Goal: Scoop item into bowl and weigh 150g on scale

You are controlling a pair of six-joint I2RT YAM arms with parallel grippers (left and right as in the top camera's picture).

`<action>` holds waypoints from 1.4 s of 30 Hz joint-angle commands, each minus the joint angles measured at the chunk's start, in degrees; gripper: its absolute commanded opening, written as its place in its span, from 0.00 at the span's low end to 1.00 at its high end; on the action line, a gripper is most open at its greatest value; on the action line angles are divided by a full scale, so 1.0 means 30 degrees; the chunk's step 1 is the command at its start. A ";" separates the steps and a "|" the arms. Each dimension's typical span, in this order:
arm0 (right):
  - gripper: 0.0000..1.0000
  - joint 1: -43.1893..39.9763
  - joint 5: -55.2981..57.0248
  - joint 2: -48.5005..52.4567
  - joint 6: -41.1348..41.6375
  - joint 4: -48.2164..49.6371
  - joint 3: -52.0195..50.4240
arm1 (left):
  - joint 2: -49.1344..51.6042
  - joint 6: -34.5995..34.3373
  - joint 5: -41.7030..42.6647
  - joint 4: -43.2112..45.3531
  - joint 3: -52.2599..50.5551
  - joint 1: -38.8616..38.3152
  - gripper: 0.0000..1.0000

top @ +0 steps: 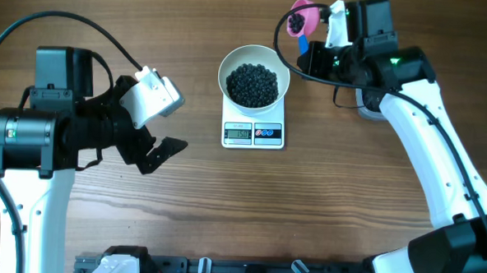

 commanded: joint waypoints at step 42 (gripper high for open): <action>0.04 -0.5887 -0.0809 0.0160 -0.1923 -0.4991 -0.0029 | -0.0066 0.0306 0.0000 -0.0015 0.0270 0.0138 1.00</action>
